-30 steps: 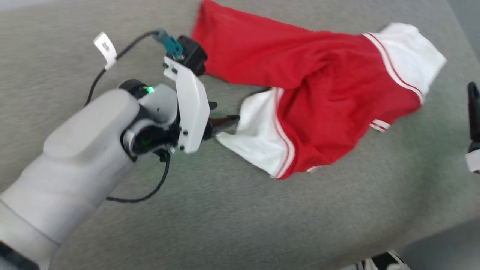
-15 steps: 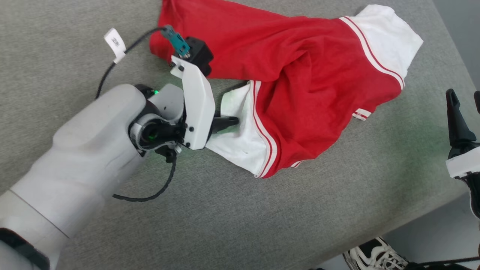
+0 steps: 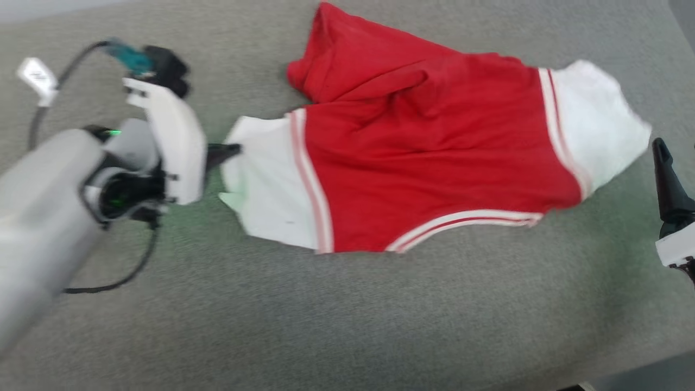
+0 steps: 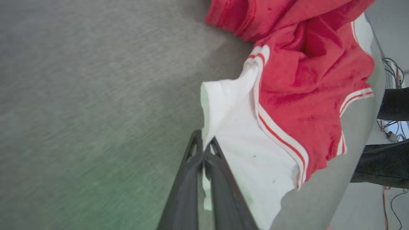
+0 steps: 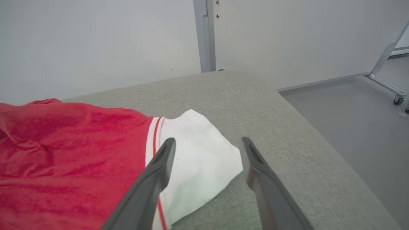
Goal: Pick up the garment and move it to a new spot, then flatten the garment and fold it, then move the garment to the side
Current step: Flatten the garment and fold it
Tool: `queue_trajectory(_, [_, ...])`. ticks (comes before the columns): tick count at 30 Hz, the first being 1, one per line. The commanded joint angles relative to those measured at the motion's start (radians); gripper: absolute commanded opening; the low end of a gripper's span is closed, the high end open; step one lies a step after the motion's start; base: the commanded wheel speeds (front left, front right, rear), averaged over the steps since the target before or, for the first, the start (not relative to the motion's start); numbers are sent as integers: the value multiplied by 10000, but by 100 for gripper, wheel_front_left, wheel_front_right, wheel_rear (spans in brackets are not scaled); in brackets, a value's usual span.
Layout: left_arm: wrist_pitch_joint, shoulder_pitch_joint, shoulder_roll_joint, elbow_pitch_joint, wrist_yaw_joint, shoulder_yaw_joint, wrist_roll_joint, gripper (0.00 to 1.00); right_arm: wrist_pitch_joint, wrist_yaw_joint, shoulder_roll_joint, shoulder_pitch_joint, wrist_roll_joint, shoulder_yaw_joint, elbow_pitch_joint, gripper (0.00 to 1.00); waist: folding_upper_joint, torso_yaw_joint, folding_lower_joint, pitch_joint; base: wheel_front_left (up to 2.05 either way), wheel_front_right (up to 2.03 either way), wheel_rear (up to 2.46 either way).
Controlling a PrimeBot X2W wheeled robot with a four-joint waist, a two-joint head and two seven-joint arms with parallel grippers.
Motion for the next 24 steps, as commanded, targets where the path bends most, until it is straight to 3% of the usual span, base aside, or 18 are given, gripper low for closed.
queue_trajectory(1, [-164,26,497,132,29,24,61,0,147,-1,-3,173,-117,-60,-189,100,0,408,0,-268,0,0,0])
queue_trajectory(4, [-428,-142,1061,466,29,51,233,0,347,-1,45,236,-241,-165,-412,100,0,558,0,-288,0,0,0])
queue_trajectory(10, [-626,-195,1505,1299,29,-105,638,0,674,1,157,426,-465,-284,-781,100,0,695,0,-276,0,0,0])
queue_trajectory(18, [-1321,139,1233,2060,29,-326,866,0,1163,1,260,564,-795,-311,-1361,100,0,747,0,-249,0,0,0])
queue_trajectory(22, [-1679,199,1086,2264,29,-405,930,47,1419,1,284,507,-940,-294,-1627,100,0,761,0,-255,0,0,0])
queue_trajectory(23, [-1850,186,1072,2299,29,-428,1005,86,1461,1,281,486,-998,-258,-1682,100,0,766,0,-272,0,0,0])
queue_trajectory(24, [-2007,210,1039,2338,29,-401,978,100,1514,1,262,465,-1046,-211,-1752,100,0,779,0,-288,0,0,0])
